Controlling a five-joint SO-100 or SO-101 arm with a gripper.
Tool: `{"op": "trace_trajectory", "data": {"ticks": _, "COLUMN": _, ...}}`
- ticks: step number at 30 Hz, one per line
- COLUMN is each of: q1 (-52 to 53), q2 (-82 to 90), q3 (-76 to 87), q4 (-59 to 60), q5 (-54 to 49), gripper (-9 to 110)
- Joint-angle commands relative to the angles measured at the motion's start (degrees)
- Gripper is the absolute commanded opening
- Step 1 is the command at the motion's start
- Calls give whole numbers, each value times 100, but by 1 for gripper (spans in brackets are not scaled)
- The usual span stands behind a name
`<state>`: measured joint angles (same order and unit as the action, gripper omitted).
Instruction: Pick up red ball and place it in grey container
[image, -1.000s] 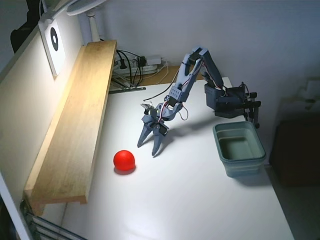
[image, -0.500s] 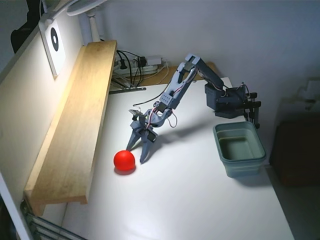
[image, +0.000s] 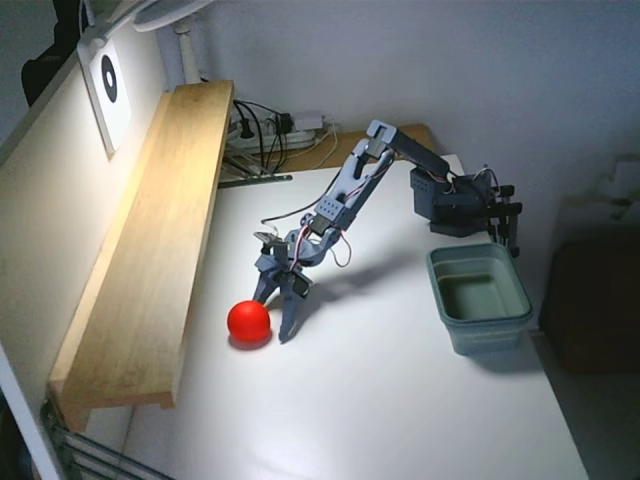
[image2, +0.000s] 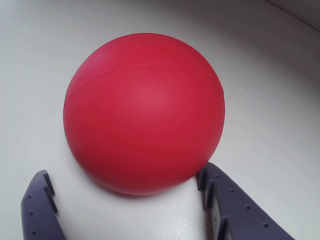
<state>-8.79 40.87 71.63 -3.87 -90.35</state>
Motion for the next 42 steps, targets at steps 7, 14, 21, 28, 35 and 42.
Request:
{"op": "trace_trajectory", "data": {"ticks": 7, "q1": -52, "q2": -117, "q3": -548, "q4": 183, "q5": 35, "gripper": 38}}
{"op": "trace_trajectory", "data": {"ticks": 14, "q1": -52, "q2": -171, "q3": -649, "q4": 231, "q5": 35, "gripper": 38}}
{"op": "trace_trajectory", "data": {"ticks": 21, "q1": -52, "q2": -589, "q3": -1439, "q4": 603, "q5": 35, "gripper": 38}}
{"op": "trace_trajectory", "data": {"ticks": 28, "q1": -52, "q2": -1429, "q3": -3054, "q4": 1378, "q5": 35, "gripper": 38}}
{"op": "trace_trajectory", "data": {"ticks": 35, "q1": -52, "q2": -2056, "q3": -4277, "q4": 1974, "q5": 35, "gripper": 38}}
{"op": "trace_trajectory", "data": {"ticks": 42, "q1": -52, "q2": -2089, "q3": -4346, "q4": 2009, "q5": 35, "gripper": 23}}
